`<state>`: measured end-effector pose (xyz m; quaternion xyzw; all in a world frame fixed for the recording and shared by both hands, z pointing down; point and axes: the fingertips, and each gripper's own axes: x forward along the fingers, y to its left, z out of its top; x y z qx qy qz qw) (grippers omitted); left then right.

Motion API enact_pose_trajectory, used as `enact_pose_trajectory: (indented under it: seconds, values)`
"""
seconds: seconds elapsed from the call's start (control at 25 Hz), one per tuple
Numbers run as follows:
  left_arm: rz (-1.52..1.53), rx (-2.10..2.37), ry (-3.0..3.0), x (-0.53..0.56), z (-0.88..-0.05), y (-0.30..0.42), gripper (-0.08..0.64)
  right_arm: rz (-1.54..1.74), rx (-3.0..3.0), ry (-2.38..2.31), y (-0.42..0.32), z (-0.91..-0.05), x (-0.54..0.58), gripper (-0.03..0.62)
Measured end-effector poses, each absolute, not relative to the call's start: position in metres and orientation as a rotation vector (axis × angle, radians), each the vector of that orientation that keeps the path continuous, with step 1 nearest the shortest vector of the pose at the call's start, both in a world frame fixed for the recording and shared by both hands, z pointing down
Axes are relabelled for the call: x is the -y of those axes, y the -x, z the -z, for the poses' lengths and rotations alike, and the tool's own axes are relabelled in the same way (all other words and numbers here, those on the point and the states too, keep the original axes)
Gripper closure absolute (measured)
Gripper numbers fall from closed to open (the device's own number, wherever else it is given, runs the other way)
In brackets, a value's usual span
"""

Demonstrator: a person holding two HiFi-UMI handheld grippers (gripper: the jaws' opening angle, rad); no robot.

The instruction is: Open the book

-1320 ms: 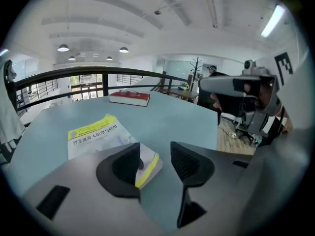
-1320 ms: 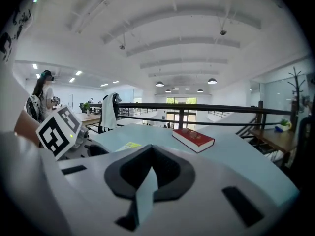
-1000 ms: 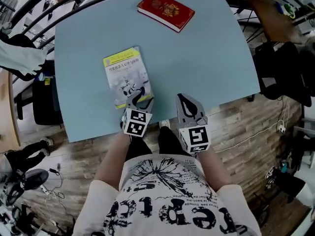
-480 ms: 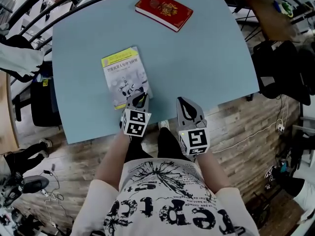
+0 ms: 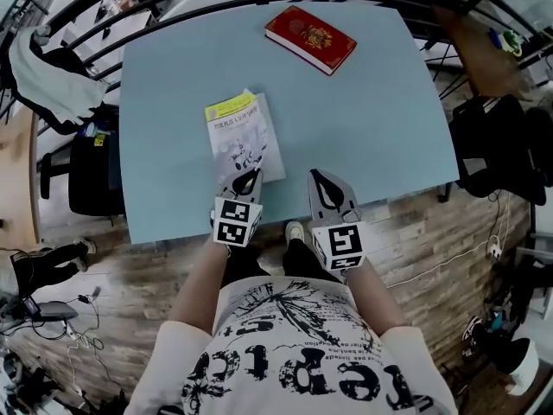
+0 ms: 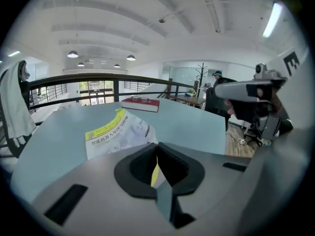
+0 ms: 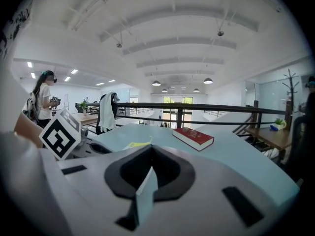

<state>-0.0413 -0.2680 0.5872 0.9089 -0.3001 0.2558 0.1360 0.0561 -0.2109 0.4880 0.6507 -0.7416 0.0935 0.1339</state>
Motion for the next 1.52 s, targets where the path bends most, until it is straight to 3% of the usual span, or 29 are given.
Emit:
enact_pose_trajectory:
  seconds: [0.32,0.64,1.0,1.52]
  values:
    - [-0.662,1.047,-2.574,0.278,-0.550,0.100,0.538,-0.196,2.269,-1.848,-0.014,-0.455,0.232,0.581]
    - [-0.486,1.327,-2.405,0.283,-0.530,0.203,0.538,-0.153,2.388,-1.690,0.052,-0.446,0.251,0.581]
    - [-0.489,1.436,-2.132,0.282,-0.589,0.296,0.536,-0.162,2.433,-1.535,0.114,-0.461,0.257,0.581]
    - [-0.669,1.339,-1.963,0.294,-0.675,0.316,0.535,-0.254,2.366,-1.519,0.129,-0.499,0.264,0.581]
